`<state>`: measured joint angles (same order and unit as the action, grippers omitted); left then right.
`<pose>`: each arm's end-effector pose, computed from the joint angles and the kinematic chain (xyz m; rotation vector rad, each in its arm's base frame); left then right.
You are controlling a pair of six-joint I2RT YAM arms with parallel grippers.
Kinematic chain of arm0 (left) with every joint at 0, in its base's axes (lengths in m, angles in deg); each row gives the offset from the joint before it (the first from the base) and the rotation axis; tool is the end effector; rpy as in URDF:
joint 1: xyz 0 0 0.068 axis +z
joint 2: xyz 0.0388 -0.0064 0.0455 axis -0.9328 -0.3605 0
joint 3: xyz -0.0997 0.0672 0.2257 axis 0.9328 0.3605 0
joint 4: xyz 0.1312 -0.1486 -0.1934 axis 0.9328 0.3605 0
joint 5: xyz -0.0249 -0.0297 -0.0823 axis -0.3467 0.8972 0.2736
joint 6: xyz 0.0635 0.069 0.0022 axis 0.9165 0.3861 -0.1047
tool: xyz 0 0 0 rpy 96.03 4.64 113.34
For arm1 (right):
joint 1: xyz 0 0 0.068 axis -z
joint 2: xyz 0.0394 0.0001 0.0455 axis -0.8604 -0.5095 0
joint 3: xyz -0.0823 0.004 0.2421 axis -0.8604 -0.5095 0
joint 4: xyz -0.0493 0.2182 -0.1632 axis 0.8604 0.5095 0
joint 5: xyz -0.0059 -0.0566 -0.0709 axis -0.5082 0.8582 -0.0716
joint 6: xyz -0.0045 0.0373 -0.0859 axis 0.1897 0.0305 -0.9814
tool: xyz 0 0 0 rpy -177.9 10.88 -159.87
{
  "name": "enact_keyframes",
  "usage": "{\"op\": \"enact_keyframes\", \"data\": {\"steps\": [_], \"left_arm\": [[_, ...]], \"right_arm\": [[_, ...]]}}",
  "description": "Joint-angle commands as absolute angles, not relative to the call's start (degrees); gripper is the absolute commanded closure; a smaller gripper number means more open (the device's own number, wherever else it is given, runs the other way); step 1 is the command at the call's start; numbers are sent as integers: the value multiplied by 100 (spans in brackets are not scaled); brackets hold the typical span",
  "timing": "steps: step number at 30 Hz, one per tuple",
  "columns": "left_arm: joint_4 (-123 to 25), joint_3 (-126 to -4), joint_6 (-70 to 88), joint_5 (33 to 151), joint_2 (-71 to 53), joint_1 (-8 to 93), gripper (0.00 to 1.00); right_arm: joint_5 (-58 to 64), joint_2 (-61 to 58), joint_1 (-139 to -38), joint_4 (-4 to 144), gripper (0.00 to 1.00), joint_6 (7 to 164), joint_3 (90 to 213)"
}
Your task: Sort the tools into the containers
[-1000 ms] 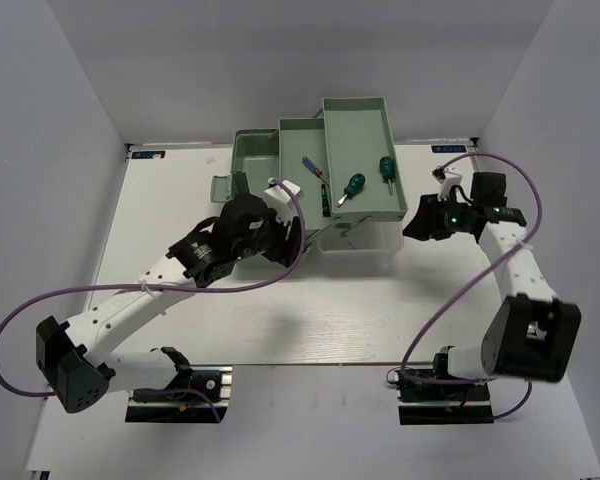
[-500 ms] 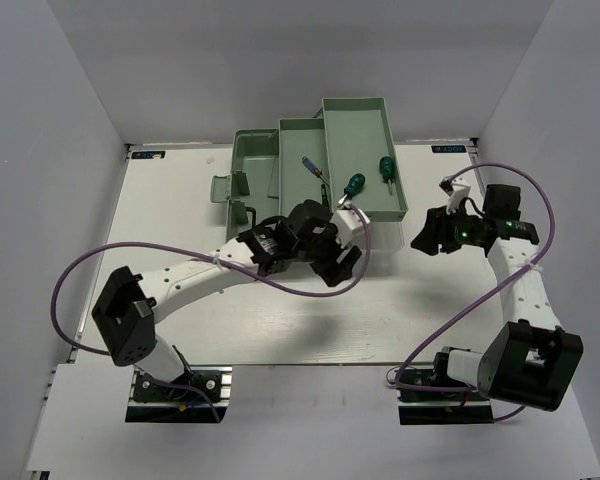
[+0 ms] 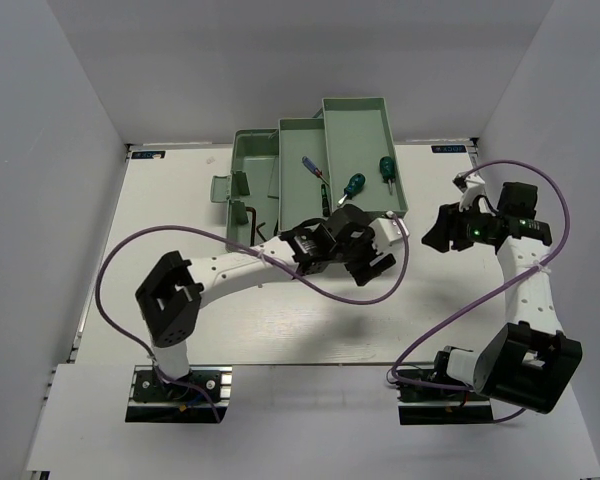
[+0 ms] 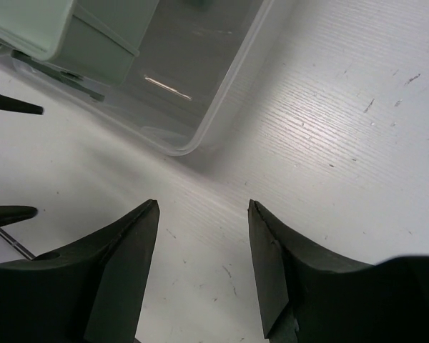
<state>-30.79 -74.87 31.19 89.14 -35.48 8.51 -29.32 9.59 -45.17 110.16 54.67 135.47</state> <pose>0.2233 -0.4086 0.2307 1.3513 1.8036 -0.5826 0.2949 -0.0189 0.2484 -0.4814 2.2080 0.5010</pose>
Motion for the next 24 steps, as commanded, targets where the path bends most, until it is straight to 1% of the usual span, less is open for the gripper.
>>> {"op": "enact_keyframes", "data": {"steps": [1,11,16,17,20,21,23,24], "left_arm": [[-3249,-7871,3426,8788,-3731,787,15],[-3363,-8144,4023,8016,-4303,735,15],[-3434,-8144,4077,7892,-4619,735,15],[-3434,-8144,4077,7892,-4620,735,17],[-3434,-8144,4077,7839,-4734,735,24],[-3434,-8144,4077,7787,-4786,735,35],[-3487,-8144,4015,7664,-4839,735,48],[-3487,-8144,4015,7594,-4900,735,63]], "right_arm": [[-3118,1092,-4399,11148,41,5379,13786],[-3277,1127,-4249,11184,39,5440,13698],[-3373,1083,-4197,11131,39,5537,13654],[-3400,1057,-4196,11131,39,5563,13654],[-3400,1031,-4179,11087,39,5563,13654],[-3400,1039,-4161,11078,39,5572,13645],[-3409,1022,-4161,11043,39,5572,13619],[-3426,1022,-4170,11034,39,5589,13610]]}}
